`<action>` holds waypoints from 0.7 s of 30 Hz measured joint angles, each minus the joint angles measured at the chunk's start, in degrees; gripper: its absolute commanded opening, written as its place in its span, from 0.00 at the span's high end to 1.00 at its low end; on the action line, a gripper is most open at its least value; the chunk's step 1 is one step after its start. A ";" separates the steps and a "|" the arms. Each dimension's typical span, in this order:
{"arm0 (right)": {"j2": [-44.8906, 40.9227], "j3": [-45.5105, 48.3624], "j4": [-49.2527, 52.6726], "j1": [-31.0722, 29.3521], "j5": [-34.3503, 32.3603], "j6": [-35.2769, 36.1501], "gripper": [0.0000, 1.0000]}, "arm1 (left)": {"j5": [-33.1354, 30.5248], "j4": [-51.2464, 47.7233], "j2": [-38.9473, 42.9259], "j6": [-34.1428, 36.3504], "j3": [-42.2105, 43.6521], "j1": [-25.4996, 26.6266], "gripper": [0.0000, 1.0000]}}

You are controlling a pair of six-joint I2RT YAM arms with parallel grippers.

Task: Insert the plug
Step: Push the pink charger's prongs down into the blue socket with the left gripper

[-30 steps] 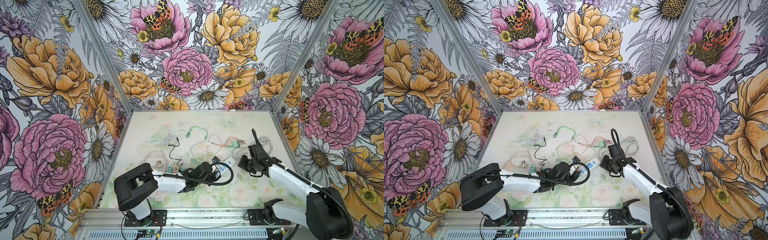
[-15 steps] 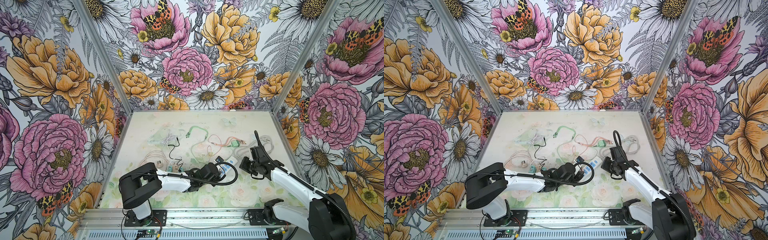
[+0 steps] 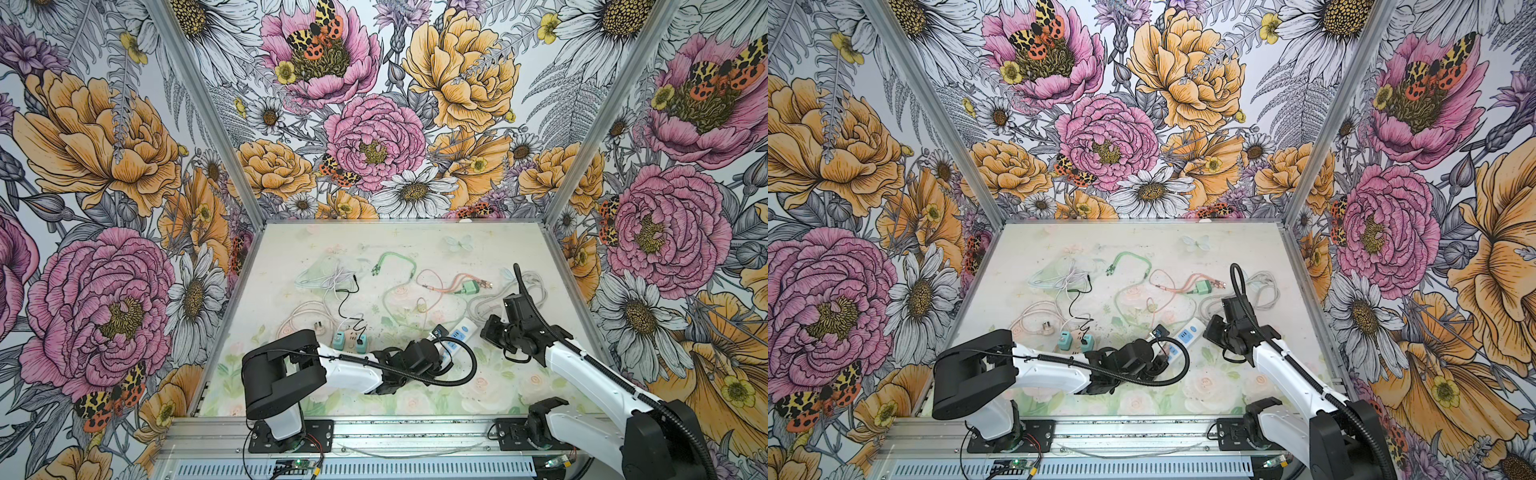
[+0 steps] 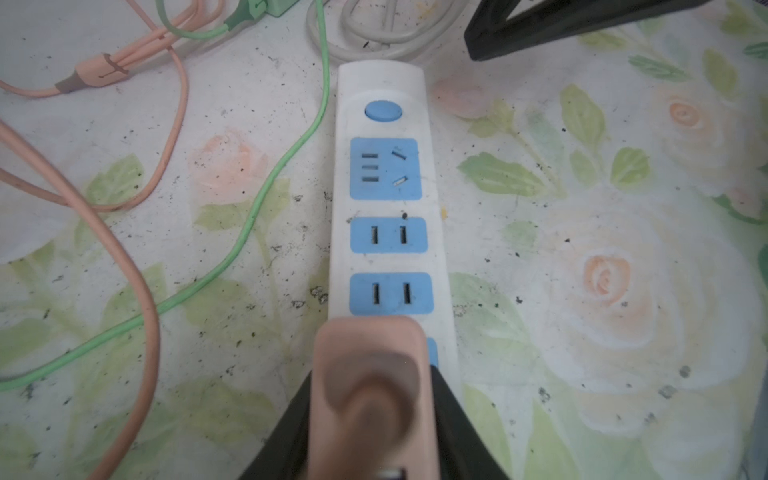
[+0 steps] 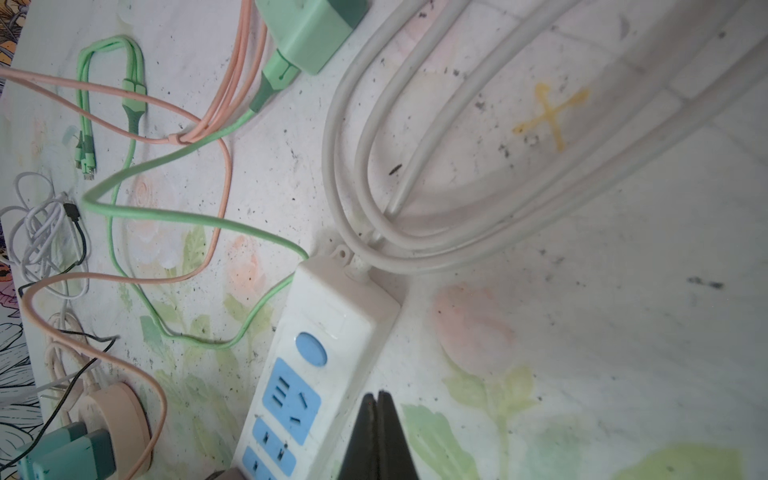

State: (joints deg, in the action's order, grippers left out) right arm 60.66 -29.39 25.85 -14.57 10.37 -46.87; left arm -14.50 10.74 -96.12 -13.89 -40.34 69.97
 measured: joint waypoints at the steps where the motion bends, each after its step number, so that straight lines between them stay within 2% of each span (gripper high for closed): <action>1: -0.24 0.07 0.02 0.02 0.00 -0.09 0.95 | 0.02 0.02 0.09 -0.28 0.15 0.07 0.58; 12: -1.07 0.09 0.00 0.04 0.00 -0.22 0.95 | -0.11 -2.49 4.68 -1.20 3.56 1.51 0.56; 21: -1.09 0.09 0.00 0.04 0.00 -0.22 0.95 | -0.72 -13.51 7.91 -1.20 5.77 5.33 0.55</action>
State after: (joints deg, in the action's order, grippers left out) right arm 59.57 -29.30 25.85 -14.52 10.37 -47.09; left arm -15.22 -2.76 -88.20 -15.09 -34.57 75.31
